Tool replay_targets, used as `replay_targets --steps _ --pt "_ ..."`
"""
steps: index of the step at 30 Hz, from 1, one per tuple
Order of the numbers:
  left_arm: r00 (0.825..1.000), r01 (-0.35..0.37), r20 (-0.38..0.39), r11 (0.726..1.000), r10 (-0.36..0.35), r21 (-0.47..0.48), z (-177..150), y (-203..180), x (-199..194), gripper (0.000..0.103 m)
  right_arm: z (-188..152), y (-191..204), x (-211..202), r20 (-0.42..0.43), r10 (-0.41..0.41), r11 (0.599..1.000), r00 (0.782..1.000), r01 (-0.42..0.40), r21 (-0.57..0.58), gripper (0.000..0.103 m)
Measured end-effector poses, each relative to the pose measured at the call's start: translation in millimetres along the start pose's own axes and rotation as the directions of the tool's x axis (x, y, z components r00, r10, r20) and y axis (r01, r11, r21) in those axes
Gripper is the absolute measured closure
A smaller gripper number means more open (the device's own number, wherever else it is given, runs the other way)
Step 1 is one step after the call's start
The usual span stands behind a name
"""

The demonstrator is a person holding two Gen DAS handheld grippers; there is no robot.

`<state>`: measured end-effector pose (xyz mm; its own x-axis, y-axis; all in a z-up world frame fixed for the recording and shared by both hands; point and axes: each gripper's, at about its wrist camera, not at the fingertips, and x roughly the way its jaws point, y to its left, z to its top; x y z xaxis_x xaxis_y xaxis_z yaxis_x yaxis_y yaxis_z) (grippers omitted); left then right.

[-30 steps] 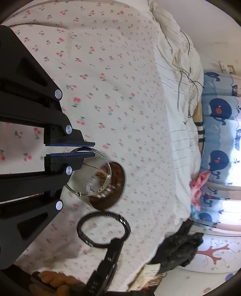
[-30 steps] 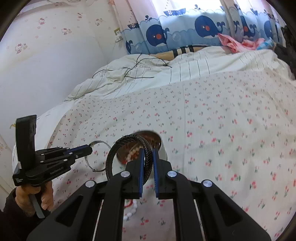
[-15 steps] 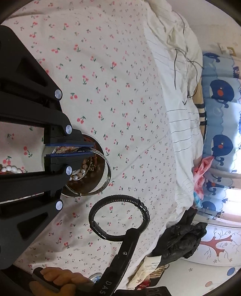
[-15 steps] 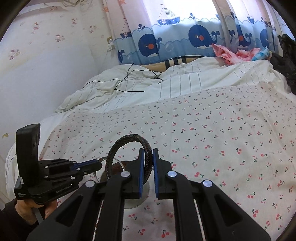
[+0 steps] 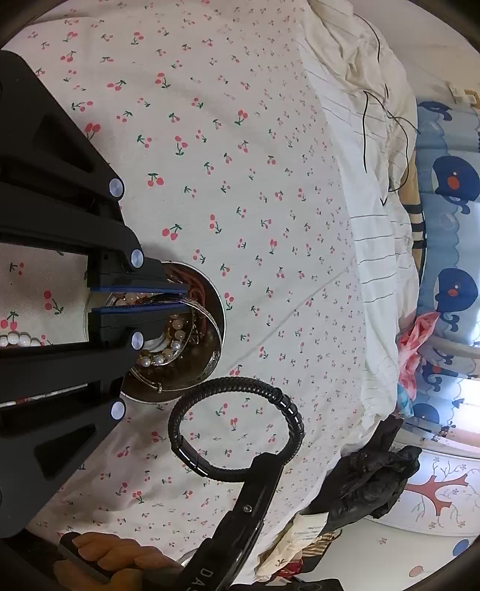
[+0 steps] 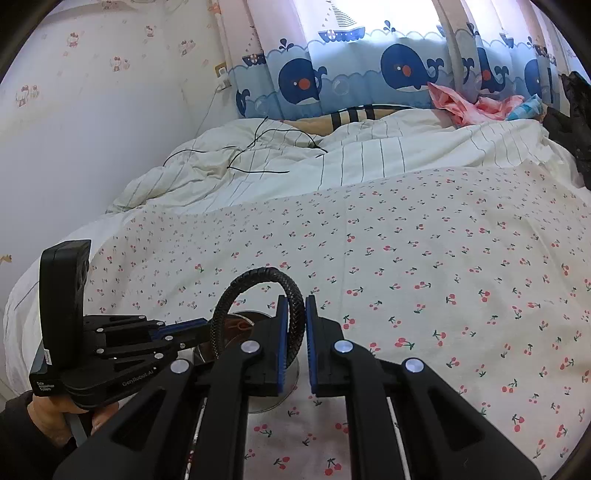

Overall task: Organize jewelry
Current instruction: 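Carry the silver bangle into the tin and open the left tool while the right tool lifts the black bracelet, then lower the black leather bracelet into the tin and open the right tool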

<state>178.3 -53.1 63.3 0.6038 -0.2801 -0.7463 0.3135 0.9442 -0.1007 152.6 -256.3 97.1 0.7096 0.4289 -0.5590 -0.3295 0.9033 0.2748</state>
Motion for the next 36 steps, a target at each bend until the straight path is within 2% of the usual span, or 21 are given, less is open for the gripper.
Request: replay_targets --steps 6,12,19,25,27,28,29,30,36 --pt "1.0 0.011 -0.023 1.0 -0.012 -0.014 -0.4 3.5 3.5 0.096 -2.0 5.2 7.7 -0.016 0.002 1.0 1.0 -0.002 -0.007 0.093" --pt "1.0 0.015 -0.006 0.998 -0.016 -0.055 2.9 17.9 -12.4 0.094 -5.4 16.4 19.5 -0.043 0.006 1.0 0.999 -0.007 -0.028 0.093" --pt "1.0 -0.01 0.012 0.992 0.011 -0.125 -4.2 42.7 -31.9 0.086 -13.2 35.5 37.2 -0.085 0.013 0.997 0.996 -0.019 -0.075 0.093" --pt "1.0 -0.018 0.017 0.994 0.02 -0.11 -4.7 40.6 -35.6 0.078 -19.8 40.5 46.4 -0.117 0.012 0.996 0.993 -0.023 -0.087 0.093" --pt "0.999 -0.028 0.016 0.995 0.029 -0.097 -5.4 38.2 -35.0 0.075 -23.4 43.7 53.7 -0.161 0.003 0.993 0.987 -0.022 -0.112 0.092" --pt "0.999 -0.031 0.014 0.995 0.033 -0.09 -5.6 36.7 -34.3 0.073 -23.8 44.4 54.9 -0.165 -0.004 0.993 0.986 -0.015 -0.118 0.088" --pt "0.999 -0.033 0.012 0.996 0.034 -0.087 -6.0 35.2 -33.7 0.072 -24.5 44.9 54.3 -0.158 -0.022 0.992 0.987 0.002 -0.126 0.077" --pt "0.999 -0.034 0.011 0.996 0.035 -0.085 -7.1 34.3 -33.9 0.072 -24.0 44.0 52.2 -0.148 -0.028 0.992 0.989 0.009 -0.128 0.073" --pt "0.996 -0.091 -0.005 0.994 0.091 -0.058 -26.7 28.1 -35.5 0.066 -18.1 34.2 37.5 -0.097 -0.039 0.995 0.995 0.03 -0.094 0.067"
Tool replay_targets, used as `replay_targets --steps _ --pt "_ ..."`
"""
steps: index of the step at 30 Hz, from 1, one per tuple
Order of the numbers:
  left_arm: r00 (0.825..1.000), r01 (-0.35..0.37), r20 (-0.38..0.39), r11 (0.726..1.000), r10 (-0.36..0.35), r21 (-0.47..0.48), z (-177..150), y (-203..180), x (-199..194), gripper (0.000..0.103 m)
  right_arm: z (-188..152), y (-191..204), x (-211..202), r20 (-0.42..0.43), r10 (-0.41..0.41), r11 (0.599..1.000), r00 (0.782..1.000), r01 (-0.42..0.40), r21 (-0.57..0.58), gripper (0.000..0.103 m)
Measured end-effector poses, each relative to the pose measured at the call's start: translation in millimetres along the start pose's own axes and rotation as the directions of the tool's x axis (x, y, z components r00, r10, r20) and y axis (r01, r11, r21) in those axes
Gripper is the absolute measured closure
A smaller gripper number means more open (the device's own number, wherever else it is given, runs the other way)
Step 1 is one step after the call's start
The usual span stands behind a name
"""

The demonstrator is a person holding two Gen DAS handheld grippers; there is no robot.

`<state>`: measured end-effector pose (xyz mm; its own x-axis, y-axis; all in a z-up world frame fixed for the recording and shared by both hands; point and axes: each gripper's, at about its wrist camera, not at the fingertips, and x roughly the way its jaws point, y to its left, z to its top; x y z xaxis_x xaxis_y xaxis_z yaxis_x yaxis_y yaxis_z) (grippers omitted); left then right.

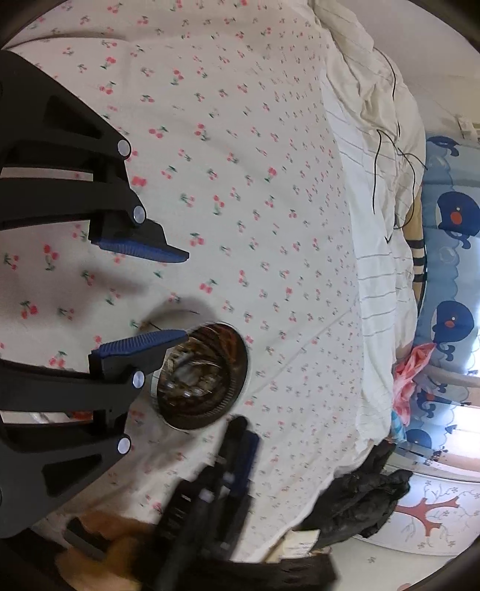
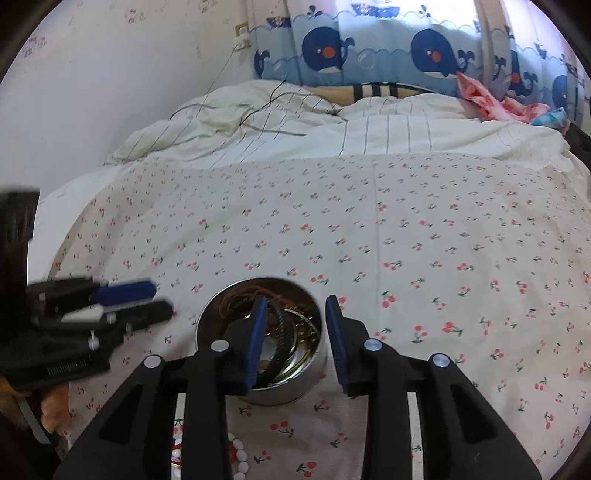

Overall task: Organize jewelry
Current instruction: 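Lower the black leather bracelet into the tin and open the right tool, then grasp the white bead bracelet on the sheet with the right tool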

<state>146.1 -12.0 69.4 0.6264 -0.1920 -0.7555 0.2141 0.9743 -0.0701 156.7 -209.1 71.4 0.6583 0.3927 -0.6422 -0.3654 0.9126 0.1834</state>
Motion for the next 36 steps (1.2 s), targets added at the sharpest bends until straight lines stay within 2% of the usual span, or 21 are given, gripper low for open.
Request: replay_targets --steps 4,11,28,36 --pt "0.999 -0.054 0.01 0.998 0.053 0.034 -7.5 -4.6 -1.6 0.061 -2.1 -2.2 -2.6 0.009 -0.012 1.0 1.0 0.012 0.004 0.061" --pt "0.994 -0.105 0.038 0.991 0.102 0.085 -7.9 -13.3 -5.9 0.056 -10.3 -14.1 -1.4 -0.009 -0.024 0.999 1.0 0.024 0.036 0.058" --pt "0.99 -0.138 0.049 0.981 0.133 0.139 -10.2 -24.3 -5.6 0.052 -17.6 -16.7 -8.6 -0.016 -0.017 0.999 1.0 0.017 0.039 0.053" --pt "0.988 -0.153 0.051 0.976 0.146 0.153 -10.4 -25.9 -4.7 0.049 -21.6 -10.8 -11.0 -0.05 0.009 1.0 0.999 -0.009 0.012 0.053"
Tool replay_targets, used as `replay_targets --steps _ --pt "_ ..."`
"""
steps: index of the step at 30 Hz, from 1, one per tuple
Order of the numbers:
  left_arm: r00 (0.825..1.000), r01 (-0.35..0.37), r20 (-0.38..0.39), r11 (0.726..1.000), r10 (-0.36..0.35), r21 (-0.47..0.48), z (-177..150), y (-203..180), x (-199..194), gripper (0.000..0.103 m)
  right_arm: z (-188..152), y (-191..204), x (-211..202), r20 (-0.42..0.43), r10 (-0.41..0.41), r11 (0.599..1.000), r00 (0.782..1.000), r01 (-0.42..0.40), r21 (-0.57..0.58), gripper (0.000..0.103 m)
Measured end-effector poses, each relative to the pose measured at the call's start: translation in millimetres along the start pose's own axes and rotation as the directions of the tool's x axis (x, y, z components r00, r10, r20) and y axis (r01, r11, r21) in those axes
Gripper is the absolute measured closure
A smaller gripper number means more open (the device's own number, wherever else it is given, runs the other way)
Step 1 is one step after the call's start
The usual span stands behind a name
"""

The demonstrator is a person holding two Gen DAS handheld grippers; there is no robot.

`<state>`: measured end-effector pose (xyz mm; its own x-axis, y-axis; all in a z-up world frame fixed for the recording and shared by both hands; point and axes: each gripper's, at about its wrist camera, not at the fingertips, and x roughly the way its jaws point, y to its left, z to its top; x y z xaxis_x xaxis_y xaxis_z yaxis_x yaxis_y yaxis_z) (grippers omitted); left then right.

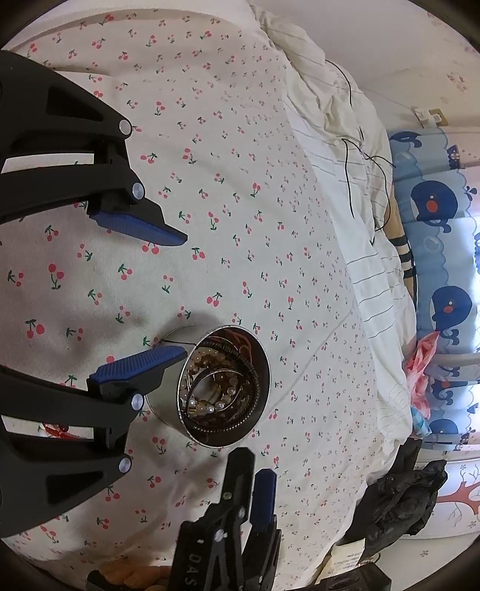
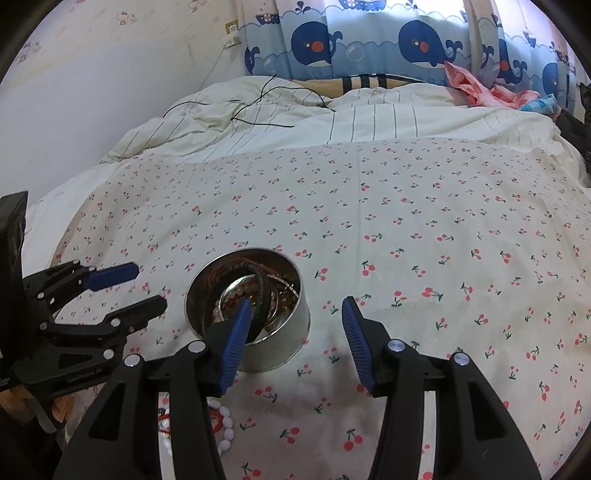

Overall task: Organize jewelry
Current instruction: 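Grasp the white bead bracelet on the sheet with the right tool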

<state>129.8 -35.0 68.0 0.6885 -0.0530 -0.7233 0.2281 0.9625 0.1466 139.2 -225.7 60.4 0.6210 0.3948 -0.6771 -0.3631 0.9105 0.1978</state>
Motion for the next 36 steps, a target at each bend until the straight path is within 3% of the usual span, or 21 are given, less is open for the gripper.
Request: replay_targets --steps 11,22,25,28,32,34,36 --pt "1.0 -0.015 -0.005 1.0 0.016 0.017 -0.9 -2.4 0.5 0.045 -14.4 15.0 14.2 -0.129 0.041 0.995 0.991 -0.053 -0.089 0.053" --pt "1.0 0.007 -0.027 1.0 -0.007 -0.016 -2.5 3.6 1.4 0.042 -5.4 24.7 40.0 -0.097 0.05 0.993 0.994 -0.06 -0.105 0.046" --pt "0.999 0.023 -0.032 0.999 -0.024 -0.033 -2.2 8.7 -0.2 0.041 -10.2 20.6 42.6 -0.175 0.043 0.992 0.984 -0.063 -0.109 0.046" --pt "0.998 0.034 -0.049 0.997 -0.037 -0.069 -5.7 18.4 -0.3 0.04 -22.0 18.3 27.5 -0.198 0.041 0.99 0.979 -0.067 -0.125 0.046" --pt "0.982 0.134 -0.112 0.98 -0.151 -0.148 -12.1 30.7 8.7 0.04 -42.8 12.3 3.5 -0.208 0.026 0.99 0.978 -0.055 -0.132 0.046" --pt "0.964 0.203 -0.136 0.963 -0.228 -0.179 -15.8 31.6 13.8 0.04 -52.8 11.9 -0.2 -0.213 0.003 0.99 0.977 -0.034 -0.14 0.046" --pt "0.967 0.192 -0.136 0.967 -0.216 -0.169 -17.1 29.4 14.9 0.04 -53.5 13.5 -1.4 -0.208 0.032 0.99 0.978 -0.059 -0.127 0.046"
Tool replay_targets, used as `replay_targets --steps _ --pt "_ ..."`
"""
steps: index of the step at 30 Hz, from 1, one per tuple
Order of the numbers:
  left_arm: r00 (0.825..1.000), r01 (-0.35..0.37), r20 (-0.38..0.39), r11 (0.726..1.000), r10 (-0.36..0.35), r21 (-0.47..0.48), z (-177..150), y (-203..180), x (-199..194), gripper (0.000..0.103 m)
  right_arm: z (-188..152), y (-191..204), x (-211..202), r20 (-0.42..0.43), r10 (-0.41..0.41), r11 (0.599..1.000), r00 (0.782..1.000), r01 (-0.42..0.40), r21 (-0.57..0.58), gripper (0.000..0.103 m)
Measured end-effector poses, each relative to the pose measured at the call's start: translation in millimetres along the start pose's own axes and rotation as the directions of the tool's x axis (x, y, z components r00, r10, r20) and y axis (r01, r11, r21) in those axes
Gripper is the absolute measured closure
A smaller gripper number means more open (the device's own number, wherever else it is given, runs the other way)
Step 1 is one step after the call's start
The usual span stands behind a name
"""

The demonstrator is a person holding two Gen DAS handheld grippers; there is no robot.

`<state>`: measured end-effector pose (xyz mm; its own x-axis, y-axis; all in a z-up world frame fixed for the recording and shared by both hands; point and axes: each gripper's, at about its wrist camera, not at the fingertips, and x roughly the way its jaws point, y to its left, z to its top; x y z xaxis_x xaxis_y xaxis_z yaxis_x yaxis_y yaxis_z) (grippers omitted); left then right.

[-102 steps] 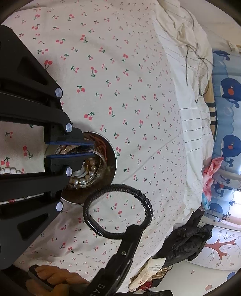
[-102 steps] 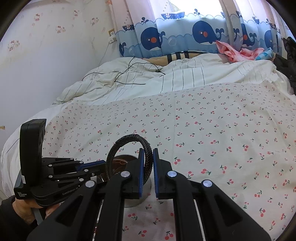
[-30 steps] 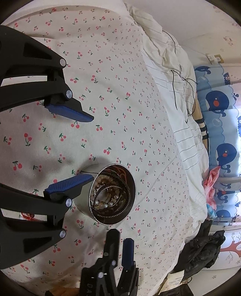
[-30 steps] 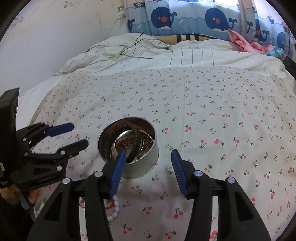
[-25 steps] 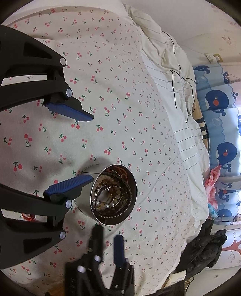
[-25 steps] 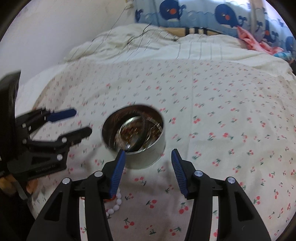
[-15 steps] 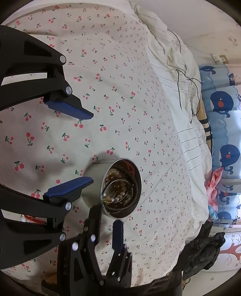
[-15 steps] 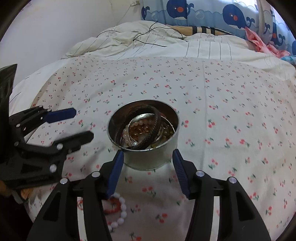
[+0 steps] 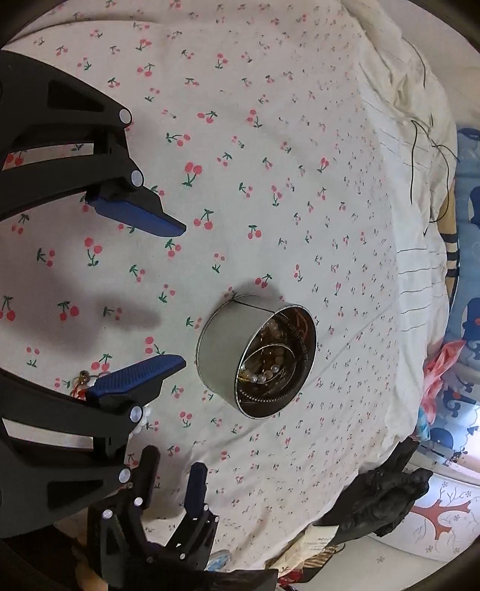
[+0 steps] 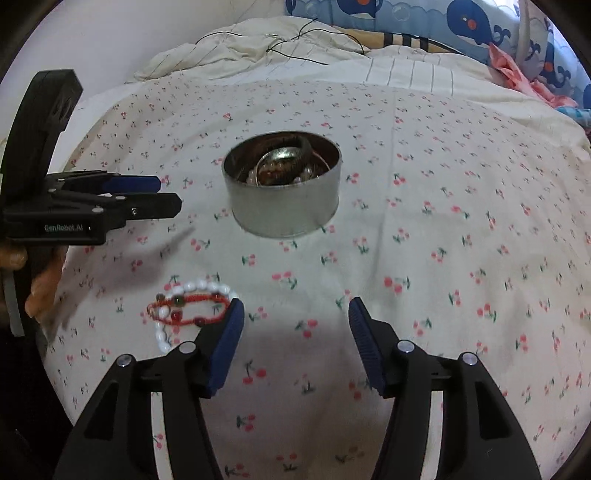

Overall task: Organize jewelry
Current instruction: 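Grasp the white bead bracelet on the sheet with the right tool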

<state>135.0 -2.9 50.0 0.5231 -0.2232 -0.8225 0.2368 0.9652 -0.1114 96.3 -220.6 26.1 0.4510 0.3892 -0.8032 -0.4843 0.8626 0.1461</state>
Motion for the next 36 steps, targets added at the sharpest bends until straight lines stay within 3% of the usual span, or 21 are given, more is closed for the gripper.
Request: replay_targets --steps 2,7,11,17,21,27,31,33,34,36 --pt "1.0 -0.011 -0.001 1.0 0.011 -0.004 -1.7 0.5 2.9 0.04 1.4 7.3 1.5 0.002 0.015 1.0 1.0 -0.015 -0.021 0.046" --pt "1.0 -0.025 -0.002 0.999 0.024 -0.035 0.1 5.5 5.3 0.04 -5.1 30.1 22.1 -0.056 -0.08 0.988 0.995 0.072 -0.136 0.048" --pt "0.999 -0.032 0.006 0.999 0.032 -0.026 2.1 5.2 4.0 0.04 -8.7 42.0 25.0 -0.078 -0.054 0.982 0.996 0.039 -0.185 0.072" --pt "0.999 -0.031 0.004 0.999 0.032 -0.029 2.4 5.6 4.4 0.039 -14.4 44.6 23.4 -0.1 0.018 0.981 0.995 -0.037 -0.19 0.091" --pt "0.999 -0.032 0.002 0.999 0.032 -0.029 2.6 6.5 5.5 0.039 -12.8 51.2 13.2 -0.032 0.016 0.982 0.999 -0.022 -0.19 0.095" --pt "1.0 -0.017 0.015 0.994 0.018 -0.107 5.1 23.6 2.8 0.039 0.7 58.0 -21.2 0.105 0.173 0.969 0.979 -0.15 -0.194 0.095" --pt "1.0 -0.013 0.006 0.992 0.014 -0.127 4.2 27.5 6.3 0.038 3.3 49.4 -49.4 0.207 0.331 0.938 0.921 -0.296 -0.183 0.095" --pt "1.0 -0.013 -0.003 0.994 0.012 -0.112 3.3 24.0 8.8 0.038 7.5 40.8 -57.7 0.24 0.359 0.931 0.902 -0.33 -0.153 0.095" --pt "1.0 -0.01 -0.009 0.995 0.009 -0.101 2.7 21.1 10.5 0.038 8.9 35.0 -58.5 0.248 0.352 0.935 0.903 -0.328 -0.132 0.095" --pt "1.0 0.0 -0.026 0.997 -0.002 -0.075 1.2 13.9 15.1 0.038 11.5 18.4 -52.5 0.235 0.245 0.969 0.941 -0.237 -0.064 0.095"
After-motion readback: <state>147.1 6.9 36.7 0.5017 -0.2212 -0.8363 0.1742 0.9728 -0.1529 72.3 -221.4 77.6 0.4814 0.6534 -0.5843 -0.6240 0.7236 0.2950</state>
